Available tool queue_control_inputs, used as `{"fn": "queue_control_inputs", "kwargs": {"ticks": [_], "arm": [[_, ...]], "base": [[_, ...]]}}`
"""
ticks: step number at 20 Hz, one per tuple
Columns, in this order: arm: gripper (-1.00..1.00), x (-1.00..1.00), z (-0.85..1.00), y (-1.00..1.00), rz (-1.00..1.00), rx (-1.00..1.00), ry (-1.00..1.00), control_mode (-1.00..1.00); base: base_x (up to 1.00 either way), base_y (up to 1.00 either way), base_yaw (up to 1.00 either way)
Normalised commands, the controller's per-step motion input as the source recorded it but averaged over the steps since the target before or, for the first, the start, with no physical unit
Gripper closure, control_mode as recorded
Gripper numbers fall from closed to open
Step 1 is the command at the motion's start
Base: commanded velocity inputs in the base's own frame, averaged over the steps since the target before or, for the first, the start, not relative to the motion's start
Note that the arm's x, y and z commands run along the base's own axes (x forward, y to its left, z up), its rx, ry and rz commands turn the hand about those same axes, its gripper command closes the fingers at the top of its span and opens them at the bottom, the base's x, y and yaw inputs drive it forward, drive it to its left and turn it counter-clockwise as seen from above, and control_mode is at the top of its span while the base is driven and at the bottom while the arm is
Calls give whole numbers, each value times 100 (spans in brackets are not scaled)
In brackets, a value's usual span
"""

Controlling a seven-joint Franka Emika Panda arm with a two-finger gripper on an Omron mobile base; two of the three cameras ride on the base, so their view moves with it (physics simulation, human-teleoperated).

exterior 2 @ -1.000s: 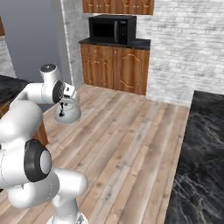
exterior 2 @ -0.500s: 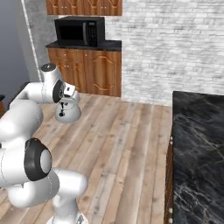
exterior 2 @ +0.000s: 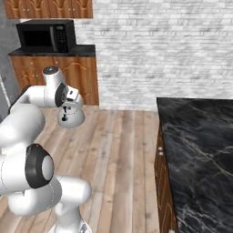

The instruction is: The kettle is done boiling. Turn off the stove, then wait for 300 timesteps before moving the kettle to the dining table.

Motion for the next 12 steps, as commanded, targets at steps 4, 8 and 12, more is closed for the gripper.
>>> {"fn": "queue_control_inputs", "kwargs": {"ticks": [4, 8, 12], "arm": [[100, 0, 0, 0, 0, 0, 0, 100], [100, 0, 0, 0, 0, 0, 0, 100], [100, 0, 0, 0, 0, 0, 0, 100]], "base": [[56, 38, -34], [55, 44, -34], [52, 49, -35]]}}
